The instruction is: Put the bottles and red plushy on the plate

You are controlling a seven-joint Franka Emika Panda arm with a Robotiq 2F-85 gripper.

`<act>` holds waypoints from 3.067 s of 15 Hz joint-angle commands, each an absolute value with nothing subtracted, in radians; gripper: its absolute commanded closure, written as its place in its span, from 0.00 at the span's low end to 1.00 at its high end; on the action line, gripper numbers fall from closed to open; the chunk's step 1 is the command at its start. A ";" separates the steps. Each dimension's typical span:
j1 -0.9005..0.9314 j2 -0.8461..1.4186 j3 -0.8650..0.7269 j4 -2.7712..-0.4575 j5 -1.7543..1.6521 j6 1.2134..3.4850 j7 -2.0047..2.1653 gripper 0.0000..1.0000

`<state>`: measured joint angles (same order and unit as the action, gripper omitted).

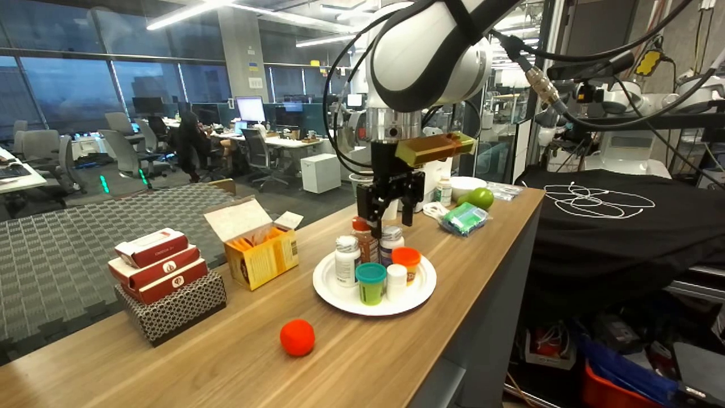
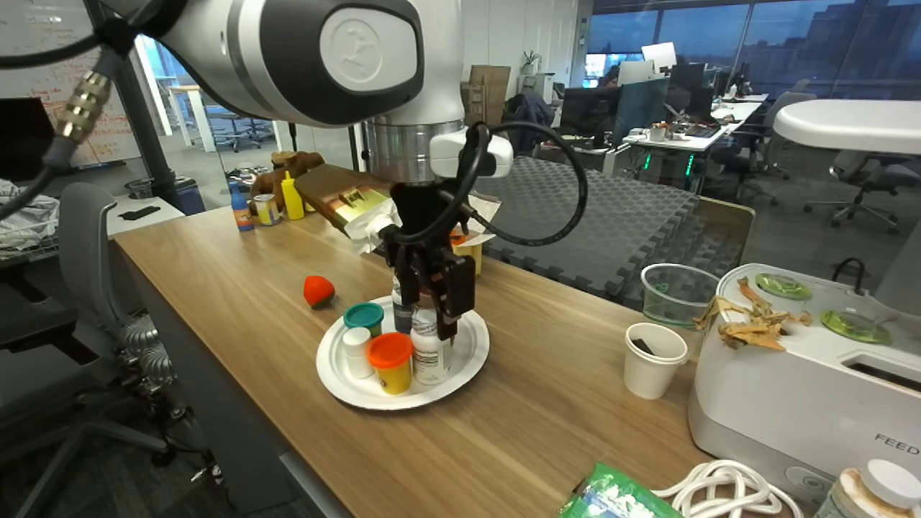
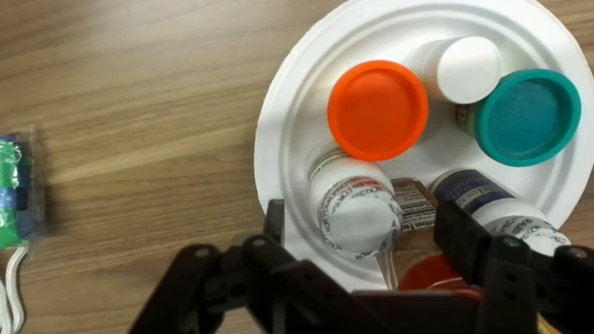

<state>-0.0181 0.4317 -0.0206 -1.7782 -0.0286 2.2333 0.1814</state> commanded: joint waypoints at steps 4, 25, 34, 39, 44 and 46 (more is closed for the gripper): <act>0.024 0.301 -0.038 -1.860 -0.079 2.258 0.211 0.00; 0.167 0.472 0.168 -1.755 -0.100 2.156 -0.165 0.00; 0.185 0.571 0.175 -1.661 -0.126 2.154 -0.252 0.00; 0.187 0.630 0.170 -1.585 -0.131 2.143 -0.271 0.00; 0.184 0.674 0.167 -1.524 -0.129 2.126 -0.282 0.00; 0.183 0.688 0.166 -1.505 -0.129 2.117 -0.288 0.00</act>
<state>0.1780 0.6550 0.1710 -1.5720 -0.1192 2.1527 -0.2675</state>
